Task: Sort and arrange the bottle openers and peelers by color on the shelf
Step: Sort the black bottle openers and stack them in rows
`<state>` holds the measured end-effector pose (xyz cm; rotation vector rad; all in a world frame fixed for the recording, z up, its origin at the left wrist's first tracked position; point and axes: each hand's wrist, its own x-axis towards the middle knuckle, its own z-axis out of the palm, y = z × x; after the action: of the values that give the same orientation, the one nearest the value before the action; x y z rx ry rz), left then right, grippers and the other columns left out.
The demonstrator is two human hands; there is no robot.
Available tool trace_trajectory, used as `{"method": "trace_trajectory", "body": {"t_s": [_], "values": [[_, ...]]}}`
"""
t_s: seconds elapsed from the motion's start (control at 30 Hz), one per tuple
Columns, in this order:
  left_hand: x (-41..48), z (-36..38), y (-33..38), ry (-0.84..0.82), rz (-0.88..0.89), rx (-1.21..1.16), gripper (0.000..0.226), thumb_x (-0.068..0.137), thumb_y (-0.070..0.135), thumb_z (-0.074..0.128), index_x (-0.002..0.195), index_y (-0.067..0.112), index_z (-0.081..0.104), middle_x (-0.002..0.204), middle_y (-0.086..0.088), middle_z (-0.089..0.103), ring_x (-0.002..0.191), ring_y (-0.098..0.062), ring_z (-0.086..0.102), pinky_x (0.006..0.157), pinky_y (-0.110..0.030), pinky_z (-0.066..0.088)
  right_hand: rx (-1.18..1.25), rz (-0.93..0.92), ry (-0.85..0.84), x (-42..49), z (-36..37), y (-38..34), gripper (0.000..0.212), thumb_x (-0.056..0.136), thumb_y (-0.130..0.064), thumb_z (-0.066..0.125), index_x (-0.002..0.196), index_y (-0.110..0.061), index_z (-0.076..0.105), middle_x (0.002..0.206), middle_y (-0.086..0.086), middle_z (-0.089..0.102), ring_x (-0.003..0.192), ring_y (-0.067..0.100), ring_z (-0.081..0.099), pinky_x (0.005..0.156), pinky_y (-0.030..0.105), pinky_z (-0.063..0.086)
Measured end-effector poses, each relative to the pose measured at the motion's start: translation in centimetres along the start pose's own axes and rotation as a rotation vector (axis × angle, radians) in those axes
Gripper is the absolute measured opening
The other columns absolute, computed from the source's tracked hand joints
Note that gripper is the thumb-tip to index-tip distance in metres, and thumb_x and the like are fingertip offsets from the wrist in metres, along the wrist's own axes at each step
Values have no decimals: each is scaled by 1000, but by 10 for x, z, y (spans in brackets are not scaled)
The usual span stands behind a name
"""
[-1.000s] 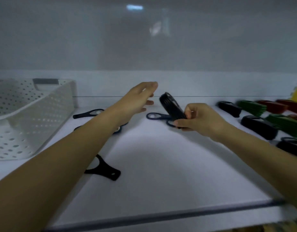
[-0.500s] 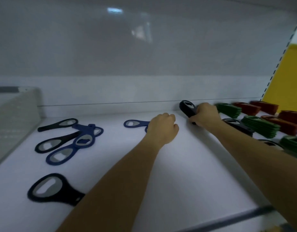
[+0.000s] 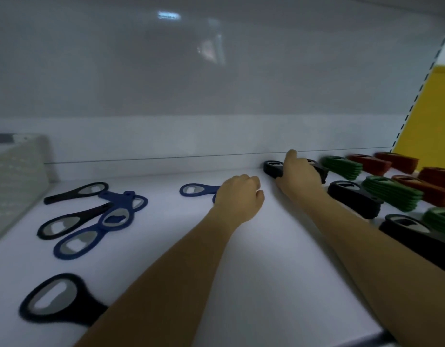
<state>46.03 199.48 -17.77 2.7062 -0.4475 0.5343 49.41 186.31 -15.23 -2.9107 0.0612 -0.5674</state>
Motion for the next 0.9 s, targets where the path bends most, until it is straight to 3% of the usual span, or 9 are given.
{"method": "trace_trajectory", "body": {"t_s": [0.13,0.2,0.3,0.33,0.4,0.47,0.6,0.77,0.9], "values": [[0,-5,0,-29,-23,-94,31,96,21,44,121,8,56,119,-10,58,110,-25,52,90,-34,43,34,1,64,-7,-4,7,37,87,-19,55,114,-1,36,101,17,60,93,34,57,58,32,35],[3,-14,-2,12,-41,-145,31,96,19,45,123,8,55,122,-11,58,110,-26,53,92,-33,43,78,-38,196,-10,-8,7,37,87,-21,55,114,0,43,101,18,59,98,36,53,62,34,34],[10,-37,-12,78,-116,-143,31,95,16,41,123,9,55,125,-11,57,113,-26,53,94,-33,42,178,-375,384,-23,-7,-3,27,80,-18,55,97,2,60,88,20,63,86,39,57,63,37,41],[12,-47,-18,68,-148,-124,32,96,15,40,124,9,54,127,-10,56,115,-25,51,95,-33,42,248,-469,328,-29,-5,-11,27,81,-22,55,97,-1,63,92,17,65,88,37,58,68,37,44],[11,-70,-35,27,-184,-54,33,96,15,40,125,10,53,130,-9,55,117,-25,50,97,-32,41,391,-563,52,-43,-7,-31,32,90,-31,55,114,-10,61,114,7,62,107,27,52,87,31,39],[2,-96,-54,20,-181,1,32,95,15,41,124,10,54,130,-7,55,118,-24,50,99,-32,40,455,-638,-168,-51,-3,-46,39,91,-36,54,126,-17,55,123,3,56,113,21,47,93,24,32],[-33,-141,-98,-74,-224,100,32,97,16,41,127,11,51,133,-7,52,120,-23,48,98,-27,36,340,-739,-232,-51,9,-63,26,91,-33,54,113,-22,63,119,-2,55,106,24,47,96,35,37],[-77,-157,-149,-355,-466,120,41,95,24,50,134,13,45,139,-10,46,125,-23,46,99,-26,32,382,-693,-307,-44,2,-77,14,85,-17,58,96,-15,67,101,3,60,92,24,53,83,24,38],[-101,-145,-162,-294,-494,15,43,95,27,50,135,11,44,137,-9,49,121,-24,48,99,-27,34,387,-624,-215,-52,10,-103,10,86,-19,55,89,-15,64,93,2,57,95,28,50,77,29,40]]}}
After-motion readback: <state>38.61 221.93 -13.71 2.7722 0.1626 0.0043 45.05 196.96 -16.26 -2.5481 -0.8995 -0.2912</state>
